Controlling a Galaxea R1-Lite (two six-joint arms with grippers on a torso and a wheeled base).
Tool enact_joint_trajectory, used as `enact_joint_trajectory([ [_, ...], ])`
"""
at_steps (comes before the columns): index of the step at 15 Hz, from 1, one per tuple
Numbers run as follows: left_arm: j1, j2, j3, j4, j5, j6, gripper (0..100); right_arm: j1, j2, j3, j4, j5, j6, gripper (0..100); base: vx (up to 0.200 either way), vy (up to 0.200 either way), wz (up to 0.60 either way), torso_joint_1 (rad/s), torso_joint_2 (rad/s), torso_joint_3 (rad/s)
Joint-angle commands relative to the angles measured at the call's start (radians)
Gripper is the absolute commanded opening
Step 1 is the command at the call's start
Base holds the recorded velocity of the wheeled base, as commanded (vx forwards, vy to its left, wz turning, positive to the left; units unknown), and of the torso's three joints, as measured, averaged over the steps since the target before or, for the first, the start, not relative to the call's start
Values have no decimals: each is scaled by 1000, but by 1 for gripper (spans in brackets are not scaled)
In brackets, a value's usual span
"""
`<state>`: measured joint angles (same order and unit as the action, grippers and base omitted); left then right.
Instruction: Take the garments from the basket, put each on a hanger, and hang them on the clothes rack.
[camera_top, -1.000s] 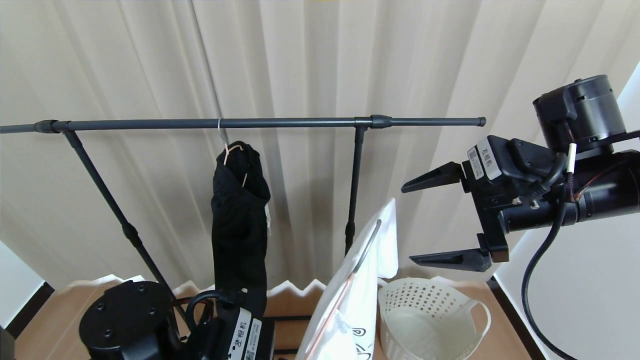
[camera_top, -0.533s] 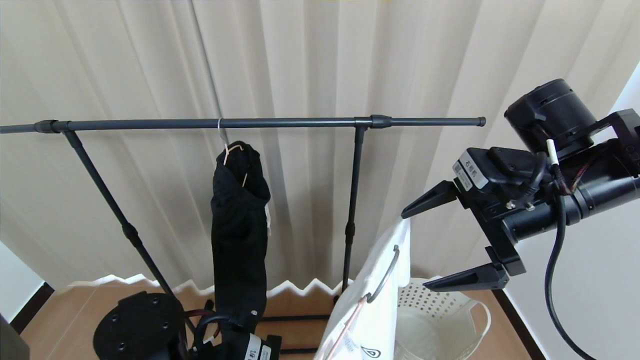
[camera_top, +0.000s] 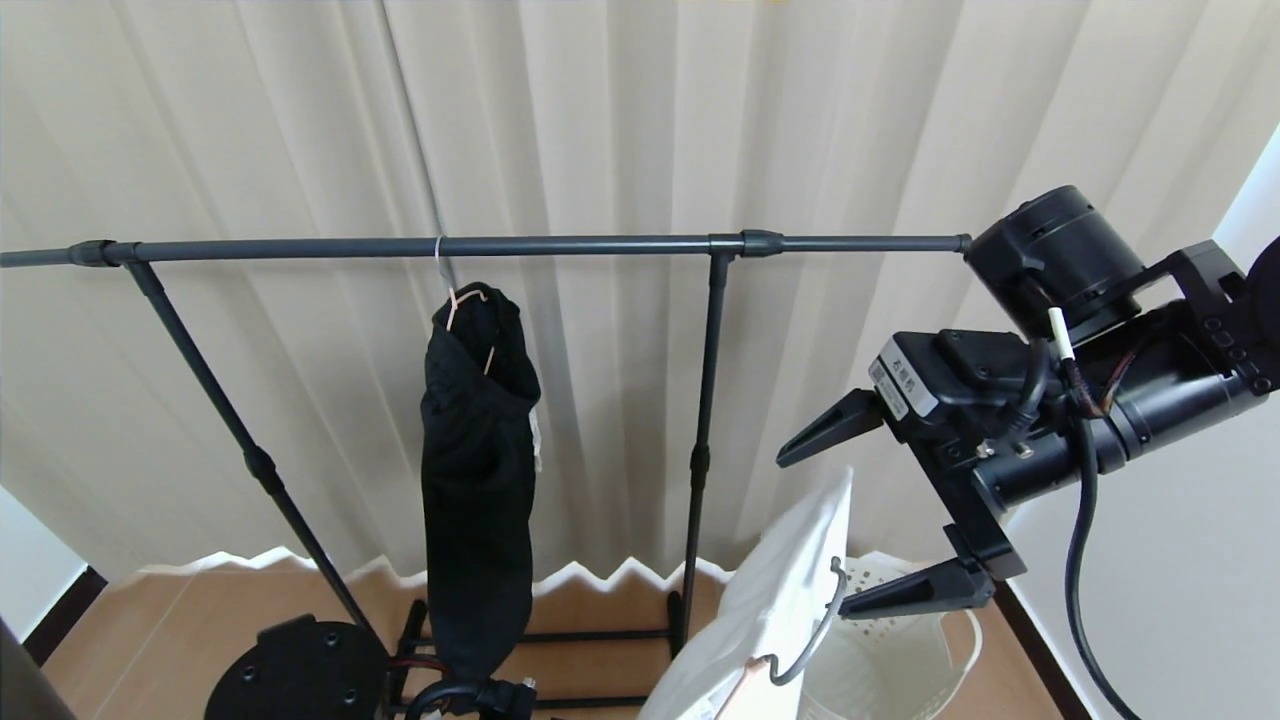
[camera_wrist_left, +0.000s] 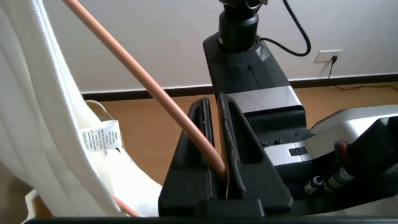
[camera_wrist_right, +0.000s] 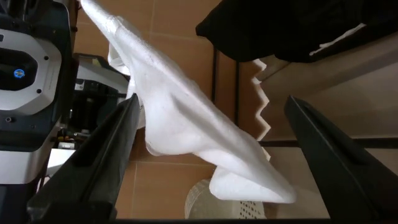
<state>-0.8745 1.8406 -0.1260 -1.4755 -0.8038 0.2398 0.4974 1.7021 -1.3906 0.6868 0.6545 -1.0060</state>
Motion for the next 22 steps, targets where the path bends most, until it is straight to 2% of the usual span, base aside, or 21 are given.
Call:
enact_joint_trajectory([
  [1, -3, -1, -6, 0, 0, 0, 0, 29, 4, 16, 0, 1, 0, 100, 0, 0, 0, 0, 0, 0],
  [6, 15, -6, -9, -5, 0, -4, 0, 62, 25, 55, -23, -1, 0, 100, 0, 0, 0, 0, 0, 0],
  [16, 184, -6, -35, -5, 2, -4, 0, 99, -6, 116, -27, -1, 1, 100, 0, 0, 0, 0, 0, 0],
  [22, 180, -55, -50, -3, 0, -4, 0, 110, 34, 122, -75, -12, 4, 100, 0, 0, 0, 0, 0, 0],
])
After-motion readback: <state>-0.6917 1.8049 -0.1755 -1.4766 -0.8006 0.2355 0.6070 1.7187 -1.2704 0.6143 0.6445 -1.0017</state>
